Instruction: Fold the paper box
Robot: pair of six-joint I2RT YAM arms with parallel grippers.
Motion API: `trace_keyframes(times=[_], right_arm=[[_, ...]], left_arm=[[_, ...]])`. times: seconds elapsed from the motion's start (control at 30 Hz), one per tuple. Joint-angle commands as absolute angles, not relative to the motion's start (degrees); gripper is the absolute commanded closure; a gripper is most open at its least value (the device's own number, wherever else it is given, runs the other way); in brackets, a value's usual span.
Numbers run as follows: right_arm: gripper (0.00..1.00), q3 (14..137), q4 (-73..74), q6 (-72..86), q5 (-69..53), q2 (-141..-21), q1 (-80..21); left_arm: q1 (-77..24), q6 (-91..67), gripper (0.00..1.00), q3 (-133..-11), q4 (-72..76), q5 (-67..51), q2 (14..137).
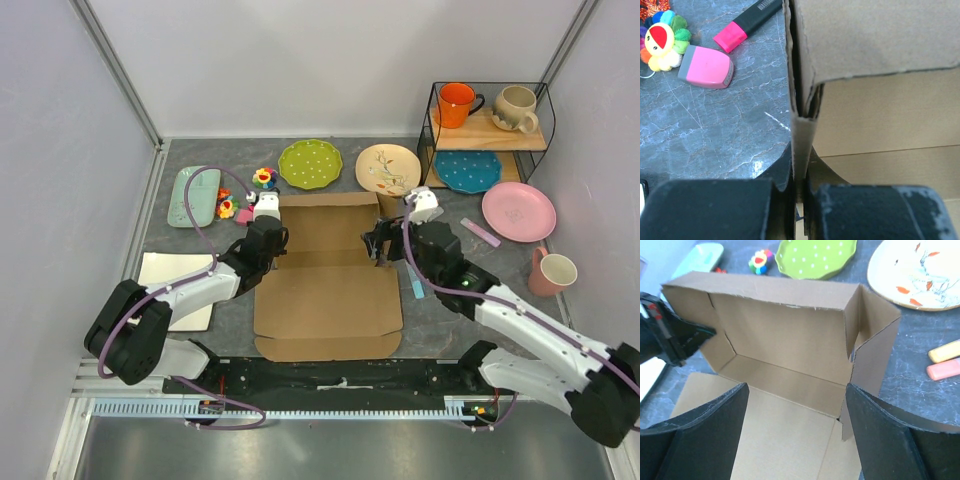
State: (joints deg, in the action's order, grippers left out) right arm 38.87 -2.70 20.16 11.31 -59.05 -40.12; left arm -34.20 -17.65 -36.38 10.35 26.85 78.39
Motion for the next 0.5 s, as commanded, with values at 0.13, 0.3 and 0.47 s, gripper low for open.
trace_keyframes(times=[0.13, 0.3, 0.47], right_arm=[[0.15, 33.8, 2.4, 22.9, 23.5, -43.8, -40.0], [0.21, 32.2, 8.1, 29.4, 31.4, -44.3, -36.6], [0.2, 28.0, 0.7, 31.2, 24.8, -50.1, -33.5]], left_arm=[[-34.4, -16.1, 0.98, -37.4, 9.8, 27.7, 78.7], [-34.4, -16.8, 0.98, -37.1, 9.8, 27.4, 78.6], [-34.4, -16.7, 0.98, -36.9, 9.9, 27.3, 78.0]])
